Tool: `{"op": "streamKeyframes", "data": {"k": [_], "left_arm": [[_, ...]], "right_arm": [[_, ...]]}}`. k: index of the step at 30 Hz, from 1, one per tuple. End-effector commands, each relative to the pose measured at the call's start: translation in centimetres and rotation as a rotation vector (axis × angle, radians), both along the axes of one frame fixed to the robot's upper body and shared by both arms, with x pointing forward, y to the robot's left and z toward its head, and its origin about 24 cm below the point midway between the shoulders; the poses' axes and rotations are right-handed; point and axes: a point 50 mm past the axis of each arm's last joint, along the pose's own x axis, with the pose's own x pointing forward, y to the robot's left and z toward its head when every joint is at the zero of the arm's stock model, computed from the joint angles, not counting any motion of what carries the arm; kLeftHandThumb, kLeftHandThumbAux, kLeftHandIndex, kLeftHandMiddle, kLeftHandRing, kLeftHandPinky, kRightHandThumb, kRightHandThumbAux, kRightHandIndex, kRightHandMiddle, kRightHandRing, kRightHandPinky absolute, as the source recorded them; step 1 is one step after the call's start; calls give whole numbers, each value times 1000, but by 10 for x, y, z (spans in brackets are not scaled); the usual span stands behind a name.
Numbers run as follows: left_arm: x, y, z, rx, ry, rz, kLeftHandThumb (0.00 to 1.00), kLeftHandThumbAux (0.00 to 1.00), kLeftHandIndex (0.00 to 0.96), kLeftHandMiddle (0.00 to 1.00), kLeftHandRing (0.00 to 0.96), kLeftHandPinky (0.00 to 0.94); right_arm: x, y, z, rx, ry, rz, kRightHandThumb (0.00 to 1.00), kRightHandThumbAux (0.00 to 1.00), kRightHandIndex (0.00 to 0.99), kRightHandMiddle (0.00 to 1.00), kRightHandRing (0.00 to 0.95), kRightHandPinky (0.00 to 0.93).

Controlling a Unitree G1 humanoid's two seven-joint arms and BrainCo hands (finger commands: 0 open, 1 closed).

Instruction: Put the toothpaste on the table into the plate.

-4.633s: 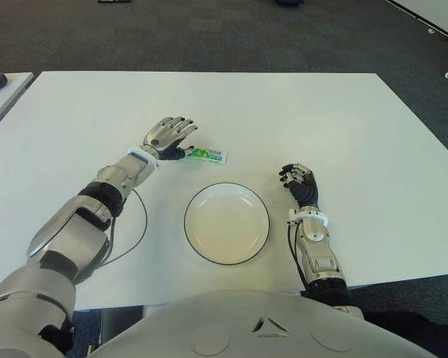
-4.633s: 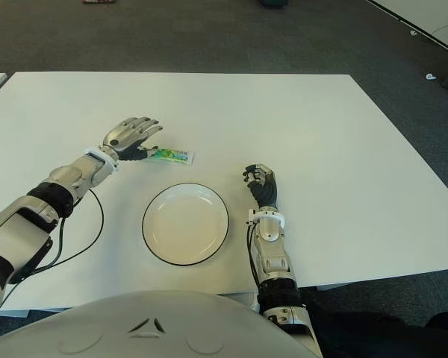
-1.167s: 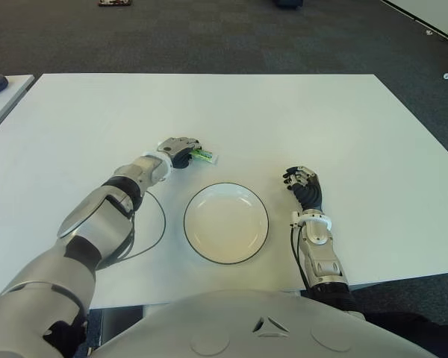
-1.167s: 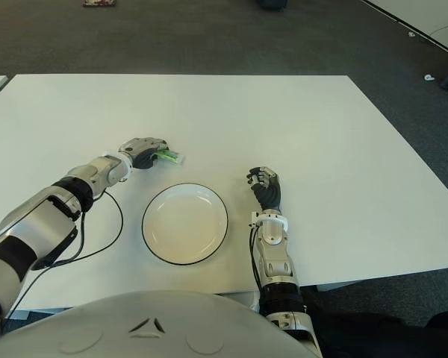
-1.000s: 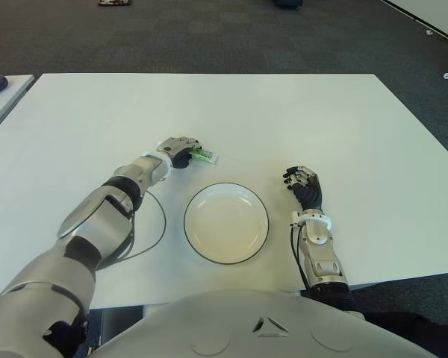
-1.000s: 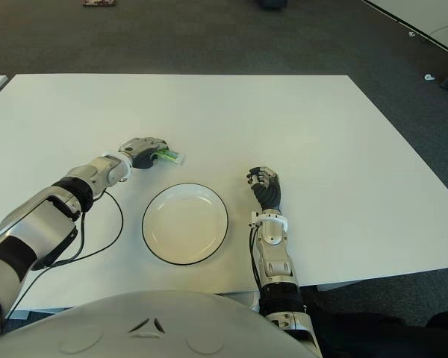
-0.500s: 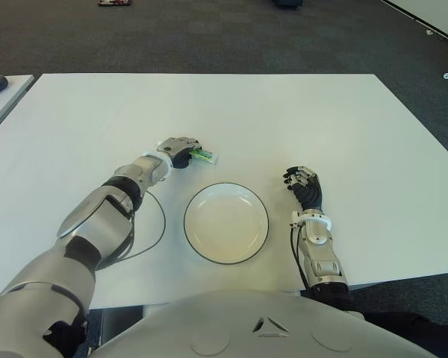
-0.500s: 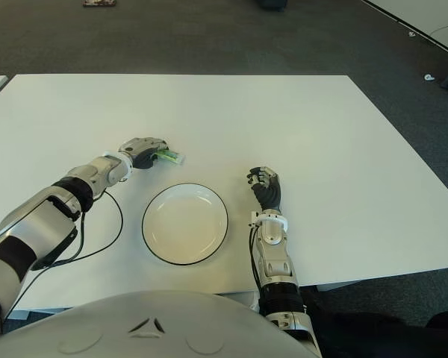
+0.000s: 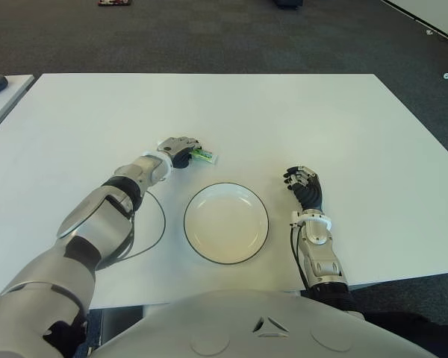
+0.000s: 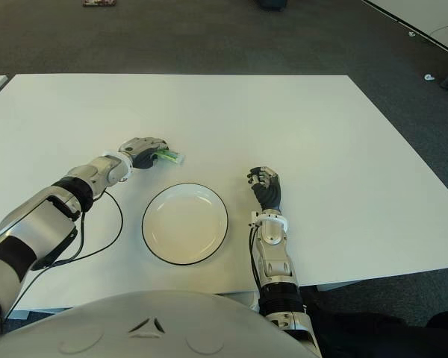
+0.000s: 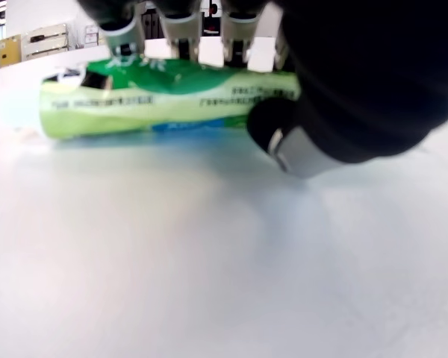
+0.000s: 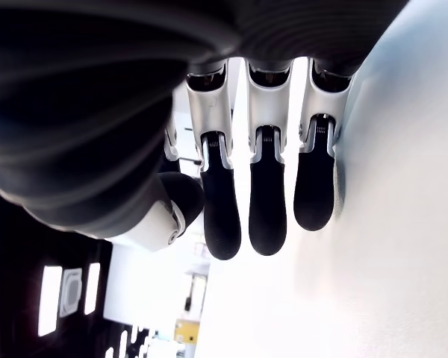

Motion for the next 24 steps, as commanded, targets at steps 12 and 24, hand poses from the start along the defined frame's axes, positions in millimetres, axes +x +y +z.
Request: {"op": "streamKeyframes", "data": {"k": [12,24], "left_arm": [[-22,17,-24,27,107,60,715,706,442,816,826,832],[-20,17,-23,2,98,88,713,708,441,809,822,822]], "right_arm": [[0,3,-3,9,22,6,711,729,427,509,503,515],[0,3,-2,7,25,7,711,729,428,511,500,510]]}}
